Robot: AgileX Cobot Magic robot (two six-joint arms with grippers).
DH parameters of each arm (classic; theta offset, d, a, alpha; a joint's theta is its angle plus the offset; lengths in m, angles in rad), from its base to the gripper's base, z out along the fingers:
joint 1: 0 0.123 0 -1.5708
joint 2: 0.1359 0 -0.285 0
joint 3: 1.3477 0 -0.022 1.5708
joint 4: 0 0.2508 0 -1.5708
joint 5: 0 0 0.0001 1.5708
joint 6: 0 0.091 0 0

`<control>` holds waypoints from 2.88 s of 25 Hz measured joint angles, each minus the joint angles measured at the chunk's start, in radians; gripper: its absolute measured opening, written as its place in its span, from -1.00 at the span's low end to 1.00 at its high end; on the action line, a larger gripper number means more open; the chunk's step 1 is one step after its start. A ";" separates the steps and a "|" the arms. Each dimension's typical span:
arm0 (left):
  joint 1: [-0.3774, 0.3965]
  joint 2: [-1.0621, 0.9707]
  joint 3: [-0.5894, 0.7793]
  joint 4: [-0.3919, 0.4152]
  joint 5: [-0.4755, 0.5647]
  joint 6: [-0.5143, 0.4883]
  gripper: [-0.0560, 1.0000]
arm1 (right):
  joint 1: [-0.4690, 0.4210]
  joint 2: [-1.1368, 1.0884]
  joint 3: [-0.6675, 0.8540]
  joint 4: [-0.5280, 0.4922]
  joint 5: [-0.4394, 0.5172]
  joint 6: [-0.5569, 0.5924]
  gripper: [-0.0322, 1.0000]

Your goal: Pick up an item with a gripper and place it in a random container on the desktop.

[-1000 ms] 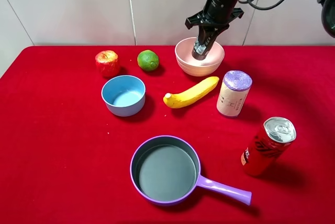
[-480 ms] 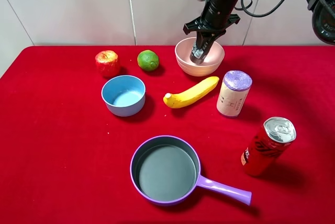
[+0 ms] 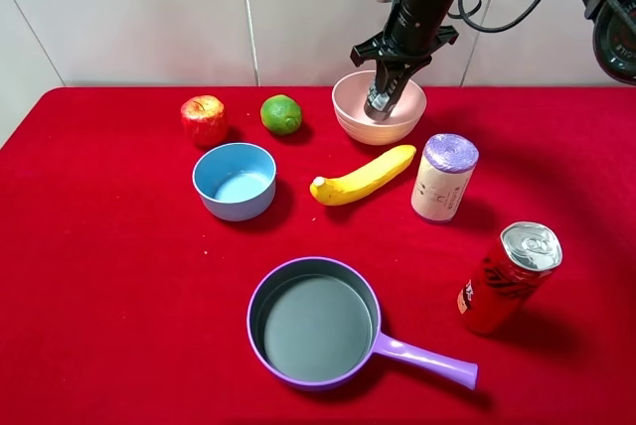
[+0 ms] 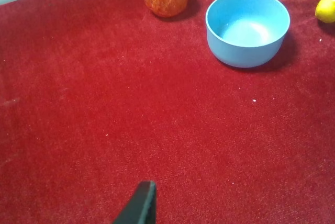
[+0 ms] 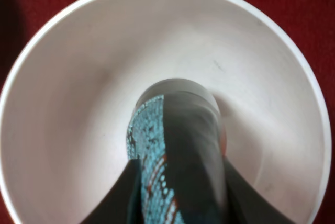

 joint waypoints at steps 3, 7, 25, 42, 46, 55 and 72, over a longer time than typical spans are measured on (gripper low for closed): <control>0.000 0.000 0.000 0.000 0.000 0.000 0.99 | 0.000 0.000 0.000 -0.002 0.000 0.000 -0.56; 0.000 0.000 0.000 0.000 0.000 0.000 0.99 | 0.000 0.000 0.000 -0.002 0.006 0.000 -0.56; 0.000 0.000 0.000 0.000 0.000 0.000 0.99 | 0.000 0.000 -0.001 -0.002 0.040 0.004 0.28; 0.000 0.000 0.000 0.000 0.000 0.000 0.99 | 0.011 0.000 -0.077 -0.022 0.085 0.023 0.41; 0.000 0.000 0.000 0.000 0.000 0.000 0.99 | 0.035 -0.037 -0.088 -0.046 0.087 0.030 0.41; 0.000 0.000 0.000 0.000 0.000 0.000 0.99 | 0.074 -0.180 -0.029 -0.085 0.088 0.068 0.41; 0.000 0.000 0.000 0.000 0.000 0.000 0.99 | 0.093 -0.606 0.507 -0.074 0.087 0.038 0.41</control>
